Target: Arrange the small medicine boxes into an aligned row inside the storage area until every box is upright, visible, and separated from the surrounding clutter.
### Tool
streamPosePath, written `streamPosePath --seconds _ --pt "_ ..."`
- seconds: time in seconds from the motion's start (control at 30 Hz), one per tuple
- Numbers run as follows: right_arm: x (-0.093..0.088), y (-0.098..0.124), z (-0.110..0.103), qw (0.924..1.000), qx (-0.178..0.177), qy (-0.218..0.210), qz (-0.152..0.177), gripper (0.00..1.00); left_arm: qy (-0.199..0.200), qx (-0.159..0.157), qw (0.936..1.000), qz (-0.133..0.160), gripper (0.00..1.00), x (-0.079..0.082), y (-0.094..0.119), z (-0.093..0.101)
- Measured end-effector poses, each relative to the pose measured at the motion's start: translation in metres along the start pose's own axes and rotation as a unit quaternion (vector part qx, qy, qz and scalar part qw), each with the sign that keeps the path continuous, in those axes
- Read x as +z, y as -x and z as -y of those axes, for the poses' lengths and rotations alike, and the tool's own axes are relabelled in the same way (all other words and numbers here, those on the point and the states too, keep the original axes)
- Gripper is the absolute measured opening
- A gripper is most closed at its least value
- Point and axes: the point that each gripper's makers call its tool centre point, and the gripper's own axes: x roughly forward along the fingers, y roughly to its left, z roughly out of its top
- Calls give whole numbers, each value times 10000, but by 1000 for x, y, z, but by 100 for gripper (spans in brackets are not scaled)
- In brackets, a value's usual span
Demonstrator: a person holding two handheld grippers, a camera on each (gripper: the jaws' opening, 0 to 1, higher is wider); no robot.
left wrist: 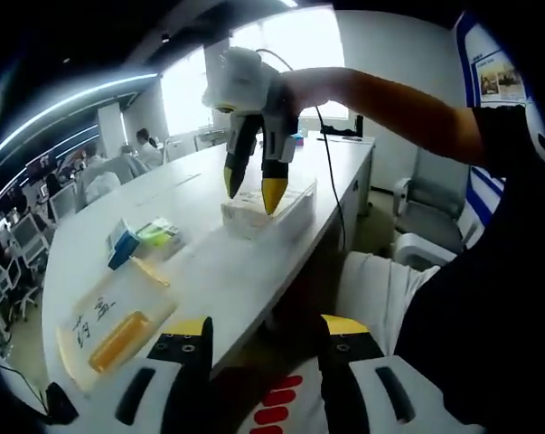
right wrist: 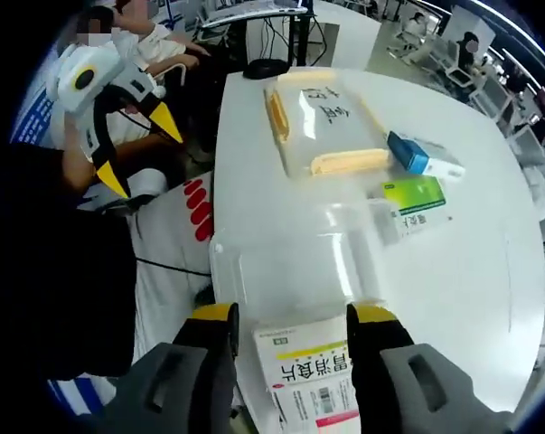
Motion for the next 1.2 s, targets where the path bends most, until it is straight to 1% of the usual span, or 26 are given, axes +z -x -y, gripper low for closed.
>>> streamPosePath --seconds 0.07,0.13,0.23,0.3,0.4,0.47,0.5,0.53,0.6,0.63,0.67,0.7,0.73,0.77,0.8,0.83,0.87,0.97,1.0,1.1,1.13,1.2 --pt "0 3 2 10000 -24 -46 38 50 11 35 10000 -16 46 0 0 -3" --pt "-4 5 -2 10000 -20 -37 42 51 15 62 10000 -27 46 0 1 -4" --pt "-8 8 3 9999 -161 -30 44 54 47 57 10000 48 46 3 1 -4" --pt "-8 11 2 9998 -159 -58 132 55 59 44 10000 55 46 4 0 -3" --pt "-14 12 1 9994 -184 -137 242 54 49 15 10000 9 46 2 -2 -1" --pt "-19 11 5 9991 -216 -227 269 54 45 2 10000 -17 46 1 -3 -1" --pt "-20 10 8 9985 -269 -341 320 54 43 1 10000 -25 46 1 -3 -1" --pt "-22 9 11 9981 -248 -454 346 53 37 2 10000 -35 46 1 -4 -1" --pt "-25 9 15 9977 -263 -505 375 53 22 -11 10000 -43 46 2 -5 0" --pt "-27 11 22 9974 -284 -519 401 53 14 -19 10000 -32 46 3 -5 1" --pt "-27 13 25 9971 -333 -501 474 53 12 -28 10000 -18 46 4 -6 2" --pt "-28 15 23 9966 -363 -505 533 53 9 -39 10000 -15 46 4 -6 3" --pt "-26 18 23 9958 -451 -427 673 53 3 -48 10000 -29 46 4 -6 4" --pt "-26 19 23 9954 -478 -416 719 54 1 -47 10000 -41 46 4 -7 4" --pt "-26 23 26 9940 -570 -428 826 56 -2 -45 10000 -62 46 3 -7 3" --pt "-24 25 29 9910 -674 -584 996 57 -2 -45 10000 -73 46 4 -7 3" --pt "-23 27 30 9900 -671 -606 1081 58 -5 -48 10000 -76 46 4 -8 3" --pt "-18 34 10 9871 -674 -487 1371 59 7 -133 9999 44 46 12 -7 7" --pt "-17 37 7 9857 -712 -442 1462 60 8 -141 9999 53 46 12 -7 7" --pt "-15 44 6 9813 -703 -465 1731 63 30 -162 9998 64 46 12 -9 7" --pt "-14 47 5 9777 -680 -531 1915 65 39 -148 9999 34 46 10 -10 5" --pt "-17 49 6 9745 -700 -594 2048 71 63 -140 9999 25 46 9 -10 5"
